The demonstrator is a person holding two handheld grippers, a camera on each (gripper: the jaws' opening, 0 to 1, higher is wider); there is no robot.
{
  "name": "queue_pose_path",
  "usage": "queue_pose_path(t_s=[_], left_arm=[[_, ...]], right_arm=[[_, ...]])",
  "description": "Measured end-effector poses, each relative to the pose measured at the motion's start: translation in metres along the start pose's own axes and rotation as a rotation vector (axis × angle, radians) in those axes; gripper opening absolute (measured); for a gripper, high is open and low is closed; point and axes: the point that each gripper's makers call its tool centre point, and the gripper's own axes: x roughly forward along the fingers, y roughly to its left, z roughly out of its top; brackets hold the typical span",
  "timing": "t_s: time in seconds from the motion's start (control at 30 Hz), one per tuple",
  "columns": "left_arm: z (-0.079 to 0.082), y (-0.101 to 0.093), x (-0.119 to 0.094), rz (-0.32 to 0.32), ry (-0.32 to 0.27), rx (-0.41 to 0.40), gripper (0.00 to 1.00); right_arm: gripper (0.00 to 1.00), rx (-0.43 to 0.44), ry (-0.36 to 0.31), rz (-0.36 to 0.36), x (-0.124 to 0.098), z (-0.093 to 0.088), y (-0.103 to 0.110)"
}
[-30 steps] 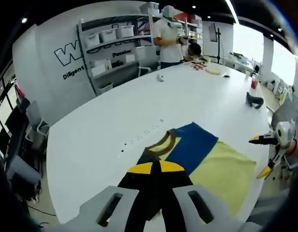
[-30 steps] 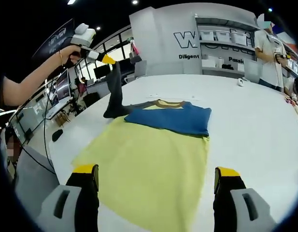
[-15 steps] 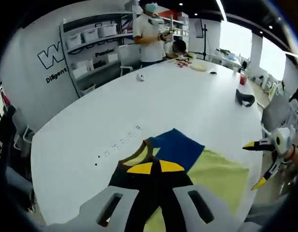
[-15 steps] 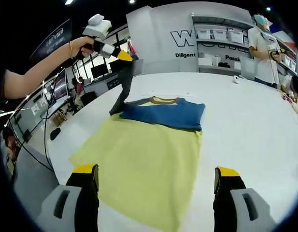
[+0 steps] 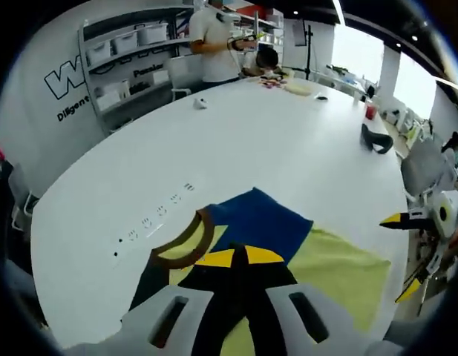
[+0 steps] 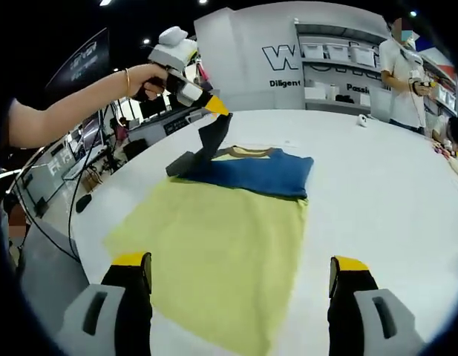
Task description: Fold the garment on the visible template until the final outline fits inside the template.
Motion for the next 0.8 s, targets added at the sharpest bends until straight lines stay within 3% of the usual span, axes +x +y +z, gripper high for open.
queue_pose_path(t_s=[0.3, 0.37, 0.4, 0.47, 0.53, 0.6, 0.67, 0.73, 0.8], left_arm=[[-0.015, -0.016, 0.043, -0.032, 0.034, -0.016, 0.06], [-0.012, -0.017, 0.05, -0.036, 0.009, -0.018, 0.06], [-0.004, -0.028, 0.053, -0.092, -0.039, -0.028, 0.07], [-0.004, -0.037, 0.053, -0.138, -0.041, -0.045, 0.11], [-0.002, -0.036, 0.052, -0.131, -0.048, -0.023, 0.18], [-0.001, -0.038, 0.044, -0.105, -0.063, 0.059, 0.25], [0.0, -0.035, 0.036, -0.088, -0.077, 0.073, 0.31], [0.008, -0.03, 0.027, -0.083, -0.138, 0.095, 0.34], [0.01, -0.026, 0.015, -0.079, -0.164, 0.076, 0.38]], right_arm=[[0.99, 0.008, 0.0, 0.003, 0.008, -0.005, 0.0], [0.99, 0.009, 0.005, 0.002, 0.01, -0.005, 0.0], [0.99, 0.008, 0.006, 0.002, 0.01, -0.005, 0.0], [0.99, 0.007, 0.006, 0.004, 0.011, -0.005, 0.0], [0.99, 0.006, 0.007, 0.004, 0.011, -0.004, 0.0], [0.99, 0.004, 0.002, 0.0, 0.012, 0.0, 0.0], [0.99, -0.004, -0.009, 0.0, 0.013, 0.007, 0.001], [0.99, -0.014, -0.024, -0.001, 0.014, 0.014, 0.003], [0.99, -0.022, -0.039, 0.002, 0.015, 0.023, 0.005]])
